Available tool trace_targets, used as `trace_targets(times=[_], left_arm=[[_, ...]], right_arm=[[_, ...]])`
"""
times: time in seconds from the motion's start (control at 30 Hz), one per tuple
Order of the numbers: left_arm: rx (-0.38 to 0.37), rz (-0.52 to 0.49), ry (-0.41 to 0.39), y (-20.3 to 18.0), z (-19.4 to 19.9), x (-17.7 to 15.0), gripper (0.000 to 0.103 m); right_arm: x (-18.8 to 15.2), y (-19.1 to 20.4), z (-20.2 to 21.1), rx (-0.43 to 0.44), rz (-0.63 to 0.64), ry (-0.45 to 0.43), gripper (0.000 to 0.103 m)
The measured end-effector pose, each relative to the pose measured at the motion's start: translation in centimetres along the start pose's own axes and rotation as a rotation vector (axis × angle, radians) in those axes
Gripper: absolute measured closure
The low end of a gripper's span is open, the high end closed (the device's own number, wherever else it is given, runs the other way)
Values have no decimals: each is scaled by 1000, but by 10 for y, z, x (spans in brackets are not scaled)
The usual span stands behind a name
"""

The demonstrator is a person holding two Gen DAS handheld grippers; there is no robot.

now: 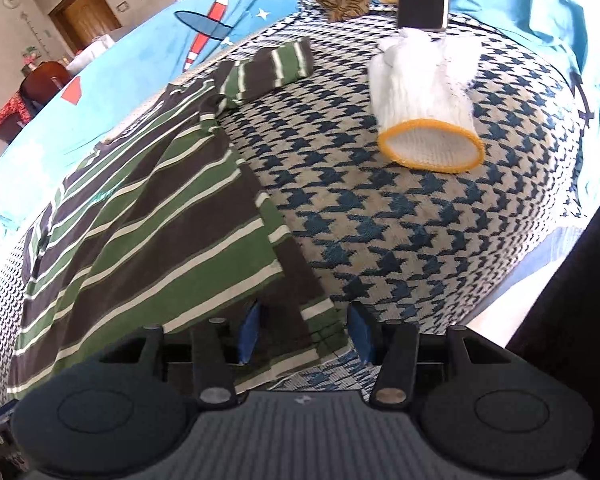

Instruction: Fold clothes

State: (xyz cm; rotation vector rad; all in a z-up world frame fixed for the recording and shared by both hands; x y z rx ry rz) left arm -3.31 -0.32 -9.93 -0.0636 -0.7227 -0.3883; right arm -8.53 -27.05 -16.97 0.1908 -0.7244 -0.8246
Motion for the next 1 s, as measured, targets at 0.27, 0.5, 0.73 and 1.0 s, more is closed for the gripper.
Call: trace_targets(times=[0.27, 0.5, 0.73, 1.0], left_arm=[[32, 25, 10, 9, -3, -1, 2], [62, 36, 15, 16, -3, -2, 2], [92, 48, 23, 23, -4, -4, 1], [117, 64, 19, 30, -3, -6, 0]], right_arm=[[-3, 10, 9, 4, 79, -42, 97], [0, -1, 35, -141, 48, -134, 98], [-16, -1, 18, -221, 140, -16, 98], [-20, -4, 24, -268, 134, -48, 98]])
Point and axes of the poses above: each gripper's, at about its wrist camera, not at the fingertips, and z roughly against the way its jaws point, y to its left, x to its top, the point moved 7 cm from there along -z, roughly the way its jaws point, and after that the axes turned 10 degrees about -z, right-handed, at the moved point
